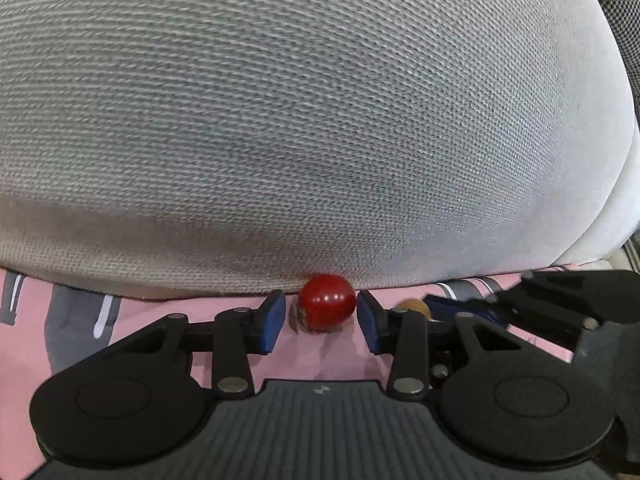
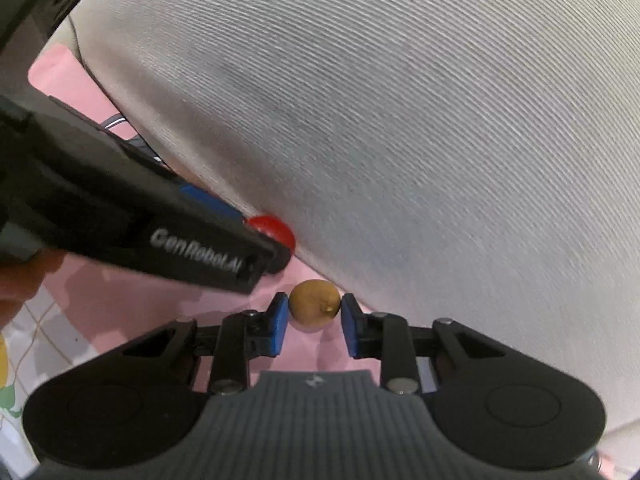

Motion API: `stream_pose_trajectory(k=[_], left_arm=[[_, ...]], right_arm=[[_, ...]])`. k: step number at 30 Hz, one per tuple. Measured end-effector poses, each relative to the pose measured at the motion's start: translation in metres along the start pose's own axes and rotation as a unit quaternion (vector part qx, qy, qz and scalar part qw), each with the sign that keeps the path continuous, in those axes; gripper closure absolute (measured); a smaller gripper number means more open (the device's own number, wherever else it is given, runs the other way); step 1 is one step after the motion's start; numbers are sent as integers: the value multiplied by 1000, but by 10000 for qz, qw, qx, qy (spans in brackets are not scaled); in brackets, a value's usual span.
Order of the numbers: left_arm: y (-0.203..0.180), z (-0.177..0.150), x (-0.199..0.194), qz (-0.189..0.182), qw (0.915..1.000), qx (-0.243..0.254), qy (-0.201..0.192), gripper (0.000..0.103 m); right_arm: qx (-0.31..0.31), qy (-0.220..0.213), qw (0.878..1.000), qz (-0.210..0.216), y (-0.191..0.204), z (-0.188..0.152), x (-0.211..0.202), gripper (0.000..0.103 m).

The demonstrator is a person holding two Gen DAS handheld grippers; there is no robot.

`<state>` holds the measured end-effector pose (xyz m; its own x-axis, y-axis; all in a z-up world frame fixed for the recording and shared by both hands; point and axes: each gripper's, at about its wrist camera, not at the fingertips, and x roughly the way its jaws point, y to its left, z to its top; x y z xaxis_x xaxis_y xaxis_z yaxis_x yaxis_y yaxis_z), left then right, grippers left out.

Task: Organize fruits
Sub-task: 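Grasp the red tomato with the left tool while the right tool grasps the brown nut, then carry the tomato and nut over the green colander and lower them inside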

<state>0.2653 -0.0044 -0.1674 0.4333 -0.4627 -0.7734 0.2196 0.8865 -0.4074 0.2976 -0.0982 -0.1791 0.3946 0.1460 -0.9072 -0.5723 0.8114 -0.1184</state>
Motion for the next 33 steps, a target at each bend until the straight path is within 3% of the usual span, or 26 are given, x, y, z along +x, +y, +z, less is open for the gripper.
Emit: stream_pose_trajectory(k=[8, 15, 24, 33], left_arm=[[-28, -9, -1, 273, 9994, 213, -20, 65], [-37, -24, -43, 324, 9993, 119, -170, 65], [-56, -52, -106, 549, 9981, 169, -202, 65], [-60, -47, -132, 474, 9982, 281, -252, 65]], right_arm=[[283, -65, 9996, 56, -1, -9, -3, 78], [323, -296, 9989, 154, -1, -9, -23, 78], [481, -563, 9966, 361, 11, -18, -72, 78], [691, -777, 9936, 431, 20, -55, -128, 78]])
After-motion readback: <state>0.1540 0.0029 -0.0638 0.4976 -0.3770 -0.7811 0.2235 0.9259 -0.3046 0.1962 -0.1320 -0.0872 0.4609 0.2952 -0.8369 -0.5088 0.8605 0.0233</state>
